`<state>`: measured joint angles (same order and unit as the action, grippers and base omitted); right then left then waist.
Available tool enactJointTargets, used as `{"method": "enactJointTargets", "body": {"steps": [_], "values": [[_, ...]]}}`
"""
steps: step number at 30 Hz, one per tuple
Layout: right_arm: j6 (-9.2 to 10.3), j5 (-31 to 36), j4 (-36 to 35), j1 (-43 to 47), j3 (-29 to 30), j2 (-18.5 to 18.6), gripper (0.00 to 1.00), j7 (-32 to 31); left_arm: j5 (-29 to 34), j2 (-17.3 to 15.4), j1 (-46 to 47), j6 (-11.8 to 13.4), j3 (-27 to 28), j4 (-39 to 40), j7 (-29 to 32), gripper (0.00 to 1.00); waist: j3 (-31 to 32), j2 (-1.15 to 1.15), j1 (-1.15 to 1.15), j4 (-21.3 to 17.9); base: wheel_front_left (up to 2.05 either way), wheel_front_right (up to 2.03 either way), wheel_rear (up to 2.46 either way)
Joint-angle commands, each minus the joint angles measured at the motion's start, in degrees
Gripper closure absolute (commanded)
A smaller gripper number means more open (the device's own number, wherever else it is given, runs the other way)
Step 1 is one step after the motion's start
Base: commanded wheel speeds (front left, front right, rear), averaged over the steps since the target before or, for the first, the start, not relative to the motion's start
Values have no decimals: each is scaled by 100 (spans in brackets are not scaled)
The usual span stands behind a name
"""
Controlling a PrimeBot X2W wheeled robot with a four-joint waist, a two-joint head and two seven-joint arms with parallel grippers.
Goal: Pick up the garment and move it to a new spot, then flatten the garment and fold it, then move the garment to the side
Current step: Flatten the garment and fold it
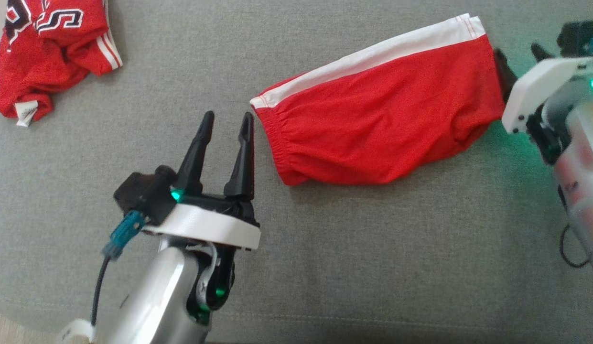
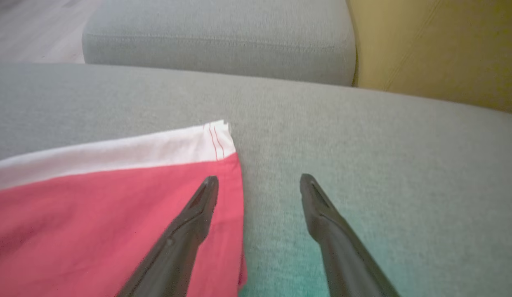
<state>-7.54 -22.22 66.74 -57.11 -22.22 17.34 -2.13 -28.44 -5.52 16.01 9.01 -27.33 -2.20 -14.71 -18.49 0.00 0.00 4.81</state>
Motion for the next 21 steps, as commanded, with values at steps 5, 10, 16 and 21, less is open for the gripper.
{"method": "enactJointTargets", "body": {"steps": [5, 10, 16, 21], "values": [[5, -668, -561, 319, -384, 173, 0, -481, 258, -63, -172, 89, 396, 519, -29, 0, -117, 0, 0, 80, 0, 0, 0], [5, -1170, -837, 517, -623, 322, 0, -884, 373, -15, -278, 61, 516, 597, -29, 0, -181, 0, 0, 178, 0, 0, 0], [5, -1678, -1045, 678, -803, 413, 50, -1403, 421, 35, -320, 8, 608, 587, -29, 0, -174, 0, 0, 221, 0, 0, 0], [5, -1954, -1243, 789, -899, 491, 100, -1362, 471, 76, -344, -36, 698, 567, -29, 0, -114, 0, 0, 142, 0, 0, 0]]}}
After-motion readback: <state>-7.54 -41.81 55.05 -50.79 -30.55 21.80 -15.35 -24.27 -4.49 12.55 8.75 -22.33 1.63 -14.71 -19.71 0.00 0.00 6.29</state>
